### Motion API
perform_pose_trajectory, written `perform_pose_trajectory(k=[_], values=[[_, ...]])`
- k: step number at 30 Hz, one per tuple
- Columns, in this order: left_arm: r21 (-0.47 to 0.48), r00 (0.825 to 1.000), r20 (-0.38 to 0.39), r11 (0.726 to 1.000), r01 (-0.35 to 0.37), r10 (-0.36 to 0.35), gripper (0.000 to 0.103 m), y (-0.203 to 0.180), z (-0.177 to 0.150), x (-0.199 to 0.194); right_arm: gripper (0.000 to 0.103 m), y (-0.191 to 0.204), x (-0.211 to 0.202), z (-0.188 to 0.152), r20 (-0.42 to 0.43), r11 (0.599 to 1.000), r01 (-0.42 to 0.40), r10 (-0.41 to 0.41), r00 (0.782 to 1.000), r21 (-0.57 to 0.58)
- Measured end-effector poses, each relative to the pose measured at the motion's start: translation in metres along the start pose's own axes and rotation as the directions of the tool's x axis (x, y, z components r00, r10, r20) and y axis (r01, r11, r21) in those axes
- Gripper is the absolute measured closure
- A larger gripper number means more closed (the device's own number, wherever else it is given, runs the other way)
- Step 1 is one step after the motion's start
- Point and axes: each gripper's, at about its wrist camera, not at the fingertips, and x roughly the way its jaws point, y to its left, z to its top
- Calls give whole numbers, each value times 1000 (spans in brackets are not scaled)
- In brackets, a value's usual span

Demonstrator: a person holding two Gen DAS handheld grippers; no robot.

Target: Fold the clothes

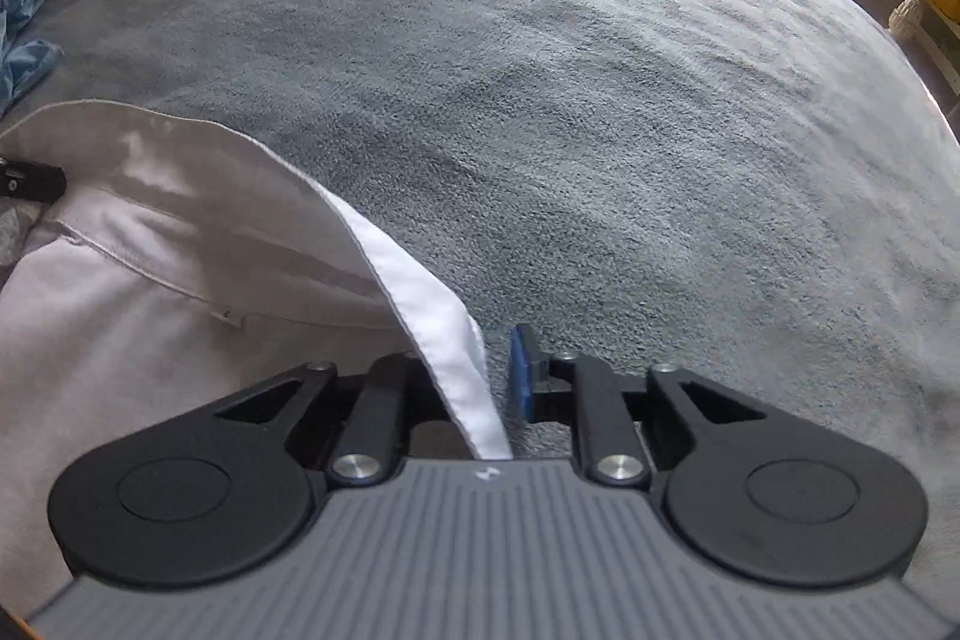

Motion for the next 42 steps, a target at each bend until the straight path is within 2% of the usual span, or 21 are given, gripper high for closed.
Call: perform_pose_trajectory(k=[2, 4, 6, 10, 13, 17, 21, 25, 28, 30, 32, 33, 34, 37, 38, 39, 42], values=[[6, 1000, -2, 1000, 27, -27, 54, -1, 2, -6, 56, -5, -6, 3, -12, 1000, 13, -13, 1000, -11], [-10, 998, -2, 998, 60, -60, 47, 1, 2, -12, 53, -11, -14, 4, -15, 1000, 6, -6, 1000, -10], [-40, 996, -4, 995, 93, -93, 45, 4, 2, -19, 44, -18, -26, 3, -2, 1000, -17, 17, 1000, 14], [-105, 991, 12, 985, 136, -135, 45, 13, -8, -43, 41, -28, -58, -6, 38, 995, -45, 41, 998, 88], [-157, 986, 34, 973, 167, -164, 45, 23, -28, -73, 41, -26, -95, -20, 101, 983, -101, 87, 991, 151], [-237, 982, 15, 953, 187, -189, 45, 40, -76, -116, 41, 2, -149, -48, 170, 955, -233, 202, 965, 184], [-296, 981, -54, 942, 160, -184, 45, 58, -134, -158, 43, 49, -183, -78, 137, 907, -383, 363, 922, 177], [-323, 970, -153, 937, 134, -191, 45, 76, -198, -188, 46, 105, -204, -104, 58, 837, -517, 515, 855, 181], [-283, 963, -233, 957, 63, -133, 45, 83, -244, -203, 49, 147, -212, -119, -5, 780, -586, 602, 799, 218], [-235, 960, -267, 972, 18, -82, 45, 88, -274, -213, 55, 174, -214, -126, -39, 747, -621, 646, 762, 237], [-201, 955, -294, 979, -15, -45, 45, 91, -299, -219, 58, 202, -215, -130, -85, 733, -643, 671, 736, 221], [-186, 953, -301, 982, -26, -31, 45, 91, -309, -222, 60, 215, -214, -130, -118, 738, -643, 671, 732, 205], [-168, 953, -302, 985, -30, -22, 45, 91, -316, -224, 62, 230, -212, -133, -150, 753, -631, 657, 739, 187], [-109, 950, -310, 994, 1, -35, 43, 85, -330, -219, 65, 260, -204, -137, -219, 771, -614, 637, 739, 172], [-92, 947, -318, 996, 19, -48, 42, 82, -333, -214, 66, 267, -202, -138, -237, 782, -602, 623, 745, 162], [-75, 944, -325, 997, 34, -56, 44, 80, -336, -209, 66, 274, -200, -139, -254, 793, -590, 609, 752, 152], [-30, 941, -338, 999, 26, -34, 54, 71, -339, -198, 69, 296, -196, -141, -288, 844, -533, 526, 800, 62]])
